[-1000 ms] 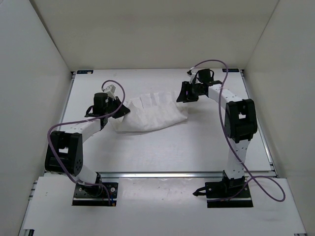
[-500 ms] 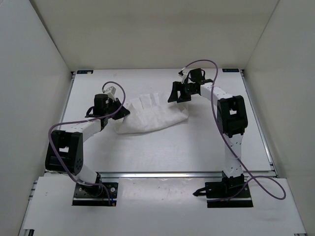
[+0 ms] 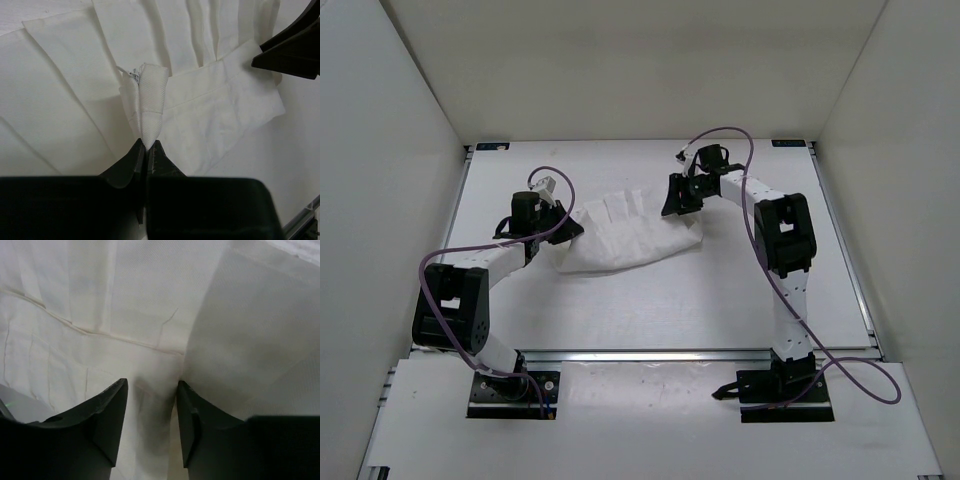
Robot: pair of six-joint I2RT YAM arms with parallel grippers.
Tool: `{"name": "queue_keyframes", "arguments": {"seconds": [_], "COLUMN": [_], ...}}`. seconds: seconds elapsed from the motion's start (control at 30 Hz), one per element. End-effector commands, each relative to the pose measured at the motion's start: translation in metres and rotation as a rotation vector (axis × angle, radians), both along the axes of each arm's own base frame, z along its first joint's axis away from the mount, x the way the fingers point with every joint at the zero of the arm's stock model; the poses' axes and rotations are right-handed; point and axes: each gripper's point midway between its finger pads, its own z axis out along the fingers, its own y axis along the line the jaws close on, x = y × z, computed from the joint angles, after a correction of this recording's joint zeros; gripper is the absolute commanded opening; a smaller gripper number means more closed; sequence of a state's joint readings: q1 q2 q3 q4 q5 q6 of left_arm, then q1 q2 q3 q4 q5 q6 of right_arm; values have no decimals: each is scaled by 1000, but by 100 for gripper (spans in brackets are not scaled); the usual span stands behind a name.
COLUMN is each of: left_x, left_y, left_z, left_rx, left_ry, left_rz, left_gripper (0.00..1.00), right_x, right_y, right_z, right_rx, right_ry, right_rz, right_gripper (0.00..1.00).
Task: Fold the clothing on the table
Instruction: Fold the skirt
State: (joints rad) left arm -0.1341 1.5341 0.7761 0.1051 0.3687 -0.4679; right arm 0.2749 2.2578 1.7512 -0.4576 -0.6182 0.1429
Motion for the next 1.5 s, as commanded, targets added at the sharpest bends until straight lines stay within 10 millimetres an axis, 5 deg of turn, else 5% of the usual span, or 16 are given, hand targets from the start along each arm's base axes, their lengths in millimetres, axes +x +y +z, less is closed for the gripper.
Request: {"name": "queue_keyframes", "arguments": {"seconds": [0.0,0.07,0.23,0.4,0.7,1.03,1.23,1.47], "left_x": [2,1,7,7,-21,-51,-54,-50], "left_y": [-1,-2,-3,-3,-12,-14,-12,-9], "left_z": [3,5,19,27,28,21,21,23], "left_rx": [-6,-11,-16,-16,-22,-33,-28,-21], "left_ry": [-14,-14,-43,-59,-58,-36,-37,-45], "left_rz": [-11,-15,-26,-41,-82,-106,-109,-103], "left_gripper": [0,0,0,0,0,0,0,0], "right_x": [2,3,15,16,-23,-71,-70,-52], "right_y": [2,3,-1,-9,-11,-19,2,-2], "right_z": [4,2,21,49,46,47,38,19], "right_rx": [7,-4,-36,-25,-25,31,36,-20], "right_ry": [-15,8,-45,-93,-73,-63,-58,-20], "right_rz": [8,2,-18,-36,-25,-34,20,25], "right_gripper": [39,12,0,1,0,29,35,38]}}
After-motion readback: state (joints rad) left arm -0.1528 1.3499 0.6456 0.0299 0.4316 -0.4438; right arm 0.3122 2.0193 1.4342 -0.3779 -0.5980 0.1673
